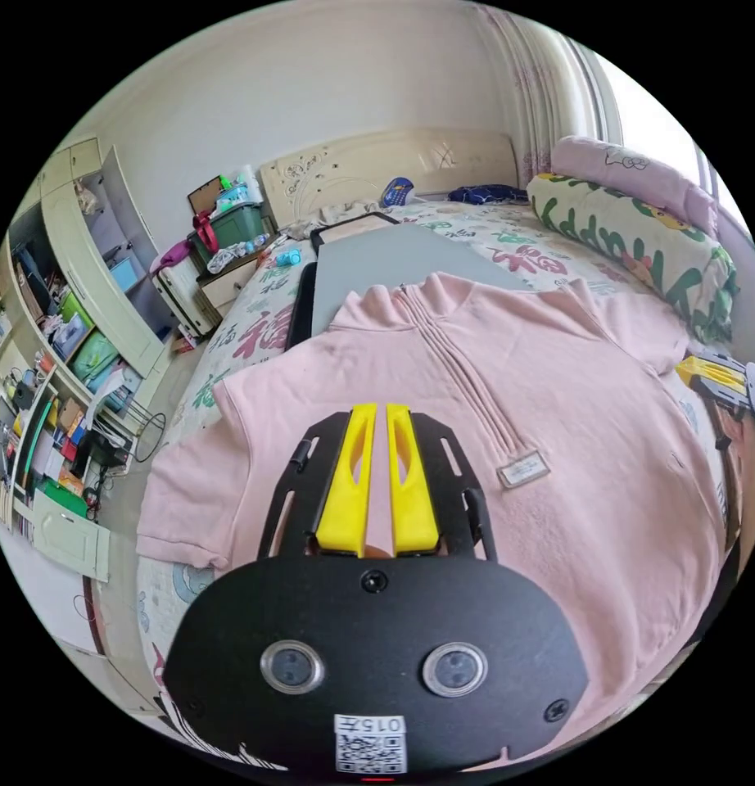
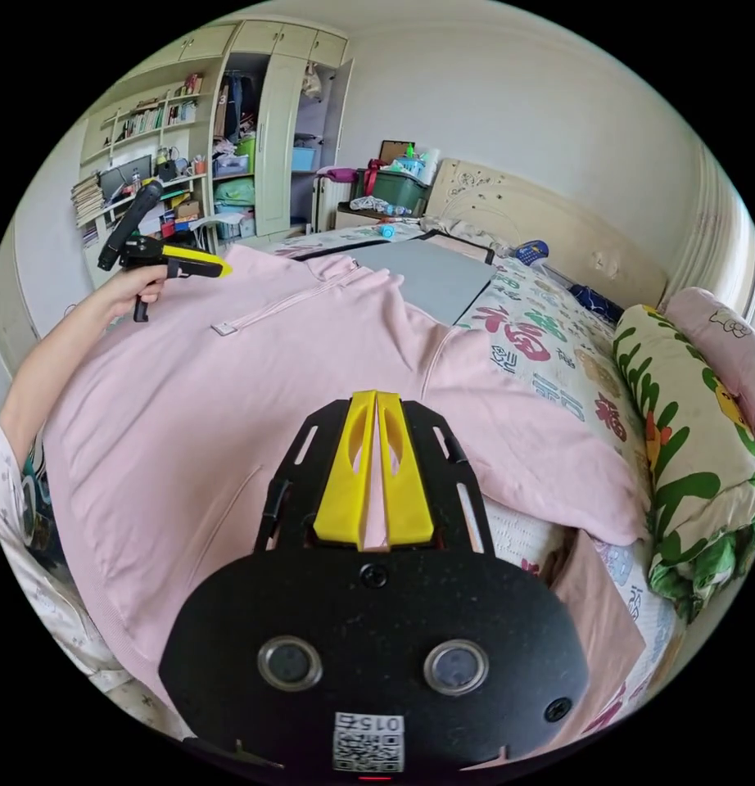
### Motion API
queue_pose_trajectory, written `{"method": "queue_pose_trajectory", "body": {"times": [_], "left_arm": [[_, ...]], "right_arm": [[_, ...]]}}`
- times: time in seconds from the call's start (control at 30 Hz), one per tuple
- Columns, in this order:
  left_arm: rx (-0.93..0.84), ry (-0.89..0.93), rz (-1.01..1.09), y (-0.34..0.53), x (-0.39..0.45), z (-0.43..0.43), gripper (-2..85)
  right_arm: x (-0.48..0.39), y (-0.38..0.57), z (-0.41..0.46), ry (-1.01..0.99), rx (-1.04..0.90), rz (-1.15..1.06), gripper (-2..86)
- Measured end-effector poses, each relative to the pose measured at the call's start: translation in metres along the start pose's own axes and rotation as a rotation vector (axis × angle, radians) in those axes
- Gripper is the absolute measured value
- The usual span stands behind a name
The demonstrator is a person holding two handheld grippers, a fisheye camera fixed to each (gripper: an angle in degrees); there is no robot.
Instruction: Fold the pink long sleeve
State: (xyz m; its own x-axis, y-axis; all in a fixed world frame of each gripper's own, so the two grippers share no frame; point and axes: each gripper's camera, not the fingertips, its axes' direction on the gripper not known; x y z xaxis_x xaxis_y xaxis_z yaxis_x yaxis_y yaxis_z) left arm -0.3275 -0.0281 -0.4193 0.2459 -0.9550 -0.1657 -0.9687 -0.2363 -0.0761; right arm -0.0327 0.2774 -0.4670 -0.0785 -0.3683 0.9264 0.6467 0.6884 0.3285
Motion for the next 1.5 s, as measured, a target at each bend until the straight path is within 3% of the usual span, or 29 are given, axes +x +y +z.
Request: {"method": "queue_pose_trajectory", "body": {"times": [0.3,0.47,0.6,0.77,0.9,1.2,1.4,1.5], "left_arm": [[-0.102,-0.118,-0.001,-0.055,-0.057,0.069,0.3],[-0.187,-0.095,0.011,-0.072,-0.081,0.121,-0.3],[-0.124,-0.046,0.010,-0.074,-0.100,0.128,-0.6],[-0.112,0.106,-0.091,-0.072,-0.149,0.132,-0.6],[-0.106,0.110,-0.098,-0.070,-0.159,0.130,-0.6],[-0.101,-0.059,-0.008,-0.070,-0.148,0.117,-0.6],[-0.090,-0.110,0.009,-0.068,-0.156,0.111,-0.4],[-0.089,-0.083,-0.008,-0.067,-0.172,0.110,-0.3]], "right_arm": [[-0.025,-0.084,0.182,0.324,-0.123,-0.020,-1.0],[-0.045,-0.118,0.306,0.413,-0.328,-0.087,-0.9],[-0.052,-0.126,0.342,0.483,-0.309,-0.103,-0.7],[-0.016,-0.136,0.335,0.313,-0.260,0.053,-0.6],[-0.018,-0.132,0.320,0.272,-0.213,0.079,-0.5],[-0.062,-0.144,0.259,0.343,-0.177,0.048,-0.8],[-0.099,-0.152,0.176,0.434,-0.137,0.050,-1.0],[-0.132,-0.146,0.102,0.511,-0.016,0.029,-1.0]]}}
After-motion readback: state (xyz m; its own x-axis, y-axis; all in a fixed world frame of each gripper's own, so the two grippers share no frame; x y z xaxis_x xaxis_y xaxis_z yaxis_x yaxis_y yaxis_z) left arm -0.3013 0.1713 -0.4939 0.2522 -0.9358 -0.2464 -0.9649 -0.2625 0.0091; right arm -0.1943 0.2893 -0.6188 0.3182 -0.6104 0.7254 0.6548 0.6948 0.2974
